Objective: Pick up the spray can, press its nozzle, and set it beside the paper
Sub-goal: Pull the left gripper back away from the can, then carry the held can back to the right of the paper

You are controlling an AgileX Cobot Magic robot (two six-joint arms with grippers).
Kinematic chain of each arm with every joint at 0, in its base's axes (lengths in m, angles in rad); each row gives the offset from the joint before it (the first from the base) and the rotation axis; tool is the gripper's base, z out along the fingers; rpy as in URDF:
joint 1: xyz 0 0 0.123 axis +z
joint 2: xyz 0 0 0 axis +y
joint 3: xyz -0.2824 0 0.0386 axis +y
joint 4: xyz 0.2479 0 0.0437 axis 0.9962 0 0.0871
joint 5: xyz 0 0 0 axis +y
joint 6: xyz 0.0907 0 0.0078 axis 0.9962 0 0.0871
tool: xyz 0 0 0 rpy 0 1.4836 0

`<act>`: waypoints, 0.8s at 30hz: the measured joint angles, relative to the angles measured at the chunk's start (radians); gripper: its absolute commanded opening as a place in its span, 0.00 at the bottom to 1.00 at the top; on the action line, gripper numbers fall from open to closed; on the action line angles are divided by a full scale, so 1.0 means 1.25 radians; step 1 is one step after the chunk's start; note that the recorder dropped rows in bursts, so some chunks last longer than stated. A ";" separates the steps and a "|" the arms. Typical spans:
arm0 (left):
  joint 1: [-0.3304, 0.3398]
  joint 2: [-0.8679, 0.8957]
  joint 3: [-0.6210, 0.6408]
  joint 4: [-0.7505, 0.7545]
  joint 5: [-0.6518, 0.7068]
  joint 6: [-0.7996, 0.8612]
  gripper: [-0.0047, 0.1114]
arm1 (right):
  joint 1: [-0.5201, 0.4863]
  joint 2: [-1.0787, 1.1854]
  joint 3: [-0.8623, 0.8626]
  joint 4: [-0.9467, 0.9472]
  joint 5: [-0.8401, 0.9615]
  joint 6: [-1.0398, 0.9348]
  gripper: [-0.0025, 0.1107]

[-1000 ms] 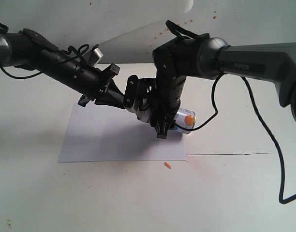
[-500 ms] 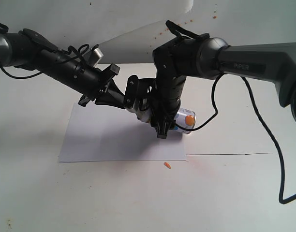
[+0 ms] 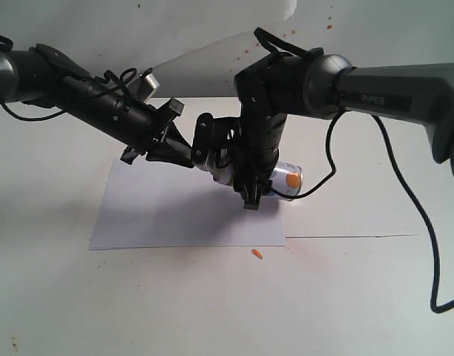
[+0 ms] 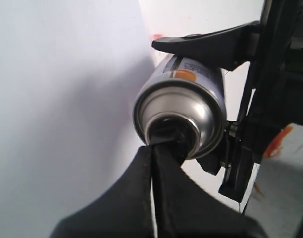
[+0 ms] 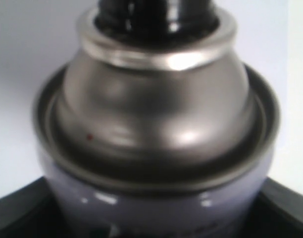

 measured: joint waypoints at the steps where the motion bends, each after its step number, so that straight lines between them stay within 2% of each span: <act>1: 0.000 0.000 0.000 0.000 0.000 0.001 0.04 | 0.000 -0.001 0.000 -0.002 0.002 0.000 0.02; 7: 0.007 -0.040 0.000 0.058 -0.051 0.017 0.04 | 0.000 -0.008 0.000 -0.010 0.012 0.021 0.02; 13: 0.024 -0.188 0.058 0.218 -0.267 -0.022 0.04 | -0.016 -0.035 0.000 -0.048 0.025 0.130 0.02; 18: 0.024 -0.353 0.237 0.239 -0.525 -0.026 0.04 | -0.068 -0.069 0.000 -0.019 0.037 0.207 0.02; 24: 0.024 -0.602 0.538 0.244 -0.850 -0.027 0.04 | -0.164 -0.130 0.000 0.179 0.037 0.255 0.02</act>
